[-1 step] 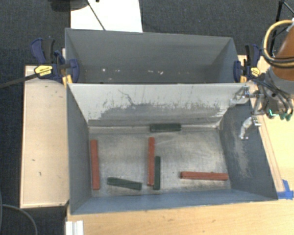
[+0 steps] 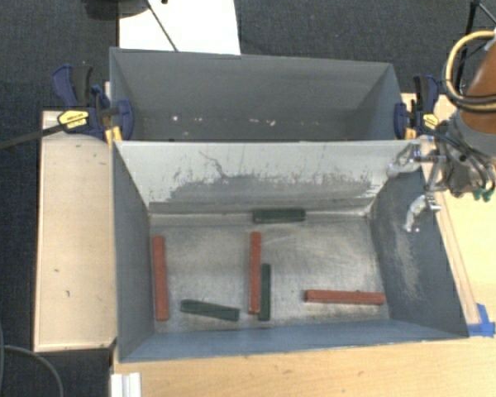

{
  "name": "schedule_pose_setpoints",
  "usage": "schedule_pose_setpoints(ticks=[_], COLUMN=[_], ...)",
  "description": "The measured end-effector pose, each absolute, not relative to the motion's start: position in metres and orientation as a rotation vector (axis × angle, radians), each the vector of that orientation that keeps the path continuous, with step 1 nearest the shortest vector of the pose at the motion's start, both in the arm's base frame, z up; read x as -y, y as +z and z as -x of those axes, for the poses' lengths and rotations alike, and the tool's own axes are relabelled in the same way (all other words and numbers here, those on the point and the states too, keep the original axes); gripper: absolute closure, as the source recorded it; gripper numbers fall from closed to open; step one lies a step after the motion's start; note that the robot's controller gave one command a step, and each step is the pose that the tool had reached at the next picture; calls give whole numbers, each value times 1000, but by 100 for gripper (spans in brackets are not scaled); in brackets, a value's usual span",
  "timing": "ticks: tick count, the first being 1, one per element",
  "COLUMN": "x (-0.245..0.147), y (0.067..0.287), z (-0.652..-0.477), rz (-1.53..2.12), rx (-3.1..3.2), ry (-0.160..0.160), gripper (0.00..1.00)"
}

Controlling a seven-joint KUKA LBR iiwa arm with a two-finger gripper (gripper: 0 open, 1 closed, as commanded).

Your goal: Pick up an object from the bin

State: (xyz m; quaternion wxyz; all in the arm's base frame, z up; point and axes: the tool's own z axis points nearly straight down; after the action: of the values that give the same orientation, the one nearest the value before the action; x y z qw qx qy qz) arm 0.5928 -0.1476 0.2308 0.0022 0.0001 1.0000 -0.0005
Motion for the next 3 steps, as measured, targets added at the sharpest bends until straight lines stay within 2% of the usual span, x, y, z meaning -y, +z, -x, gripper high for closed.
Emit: schedule_pose_setpoints(ticks=[1,2,3], x=[114,69,60], y=[146,148,139], z=[-549,-509,-494], rz=[25,-257,-215], rx=[-3136,-3137,-3131], ry=[-2,2,0], gripper=[0,0,0])
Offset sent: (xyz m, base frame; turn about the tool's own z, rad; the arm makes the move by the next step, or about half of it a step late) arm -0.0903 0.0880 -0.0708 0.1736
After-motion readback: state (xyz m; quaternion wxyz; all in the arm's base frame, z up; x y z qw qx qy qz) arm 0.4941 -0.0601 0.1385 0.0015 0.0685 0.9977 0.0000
